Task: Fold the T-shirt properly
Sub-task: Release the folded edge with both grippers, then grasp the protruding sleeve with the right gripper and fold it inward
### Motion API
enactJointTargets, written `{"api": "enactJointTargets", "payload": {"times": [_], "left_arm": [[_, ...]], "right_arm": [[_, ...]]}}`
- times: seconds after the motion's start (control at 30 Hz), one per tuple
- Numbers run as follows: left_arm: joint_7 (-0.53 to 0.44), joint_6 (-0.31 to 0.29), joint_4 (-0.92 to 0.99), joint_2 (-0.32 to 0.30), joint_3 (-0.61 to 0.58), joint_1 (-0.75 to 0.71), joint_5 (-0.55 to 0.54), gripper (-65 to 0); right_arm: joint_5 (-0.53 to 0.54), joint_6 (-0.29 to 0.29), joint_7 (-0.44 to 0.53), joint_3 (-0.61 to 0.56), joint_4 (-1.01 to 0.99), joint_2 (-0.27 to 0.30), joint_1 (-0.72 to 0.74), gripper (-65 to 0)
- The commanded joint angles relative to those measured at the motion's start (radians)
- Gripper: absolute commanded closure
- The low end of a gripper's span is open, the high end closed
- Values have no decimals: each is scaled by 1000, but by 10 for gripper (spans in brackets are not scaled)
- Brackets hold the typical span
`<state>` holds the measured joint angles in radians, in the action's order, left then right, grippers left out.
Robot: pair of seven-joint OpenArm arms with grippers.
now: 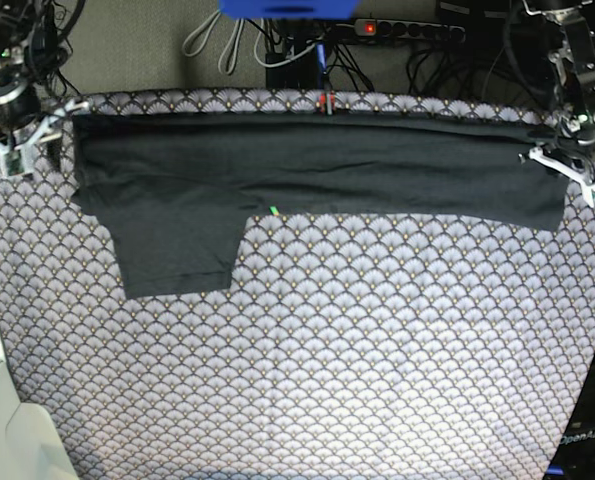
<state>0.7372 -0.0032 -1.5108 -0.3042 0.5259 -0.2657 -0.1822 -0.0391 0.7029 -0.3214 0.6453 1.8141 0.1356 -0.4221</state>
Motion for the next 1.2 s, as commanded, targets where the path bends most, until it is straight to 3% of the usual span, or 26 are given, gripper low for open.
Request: {"api": "enactJointTargets", "payload": {"times": [0.0,0.3,0.43,0.6,0.7,1.17], "left_arm": [[-15,6,-18,-19,7,1,3,-252],[-14,6,-18,-19,7,1,10,-252],[-12,6,-18,-19,7,1,10,-255],[29,6,-20,-19,7,6,8,-370],[29,6,-20,-19,7,3,6,-410],[38,10,-122,-11,7,-27,13,-409]], "right_arm": [[15,-5,23,20,16,12,6,-271],[11,-5,15,8,3,32,122,-274],[-45,-5,-135,-106,-23,78,246,-274],[-124,-5,-270,-262,-153,105,427,-274],[-169,-5,-275,-325,-253,103,521,-274],[-204,-5,-265,-393,-748,101,849,-275]]}}
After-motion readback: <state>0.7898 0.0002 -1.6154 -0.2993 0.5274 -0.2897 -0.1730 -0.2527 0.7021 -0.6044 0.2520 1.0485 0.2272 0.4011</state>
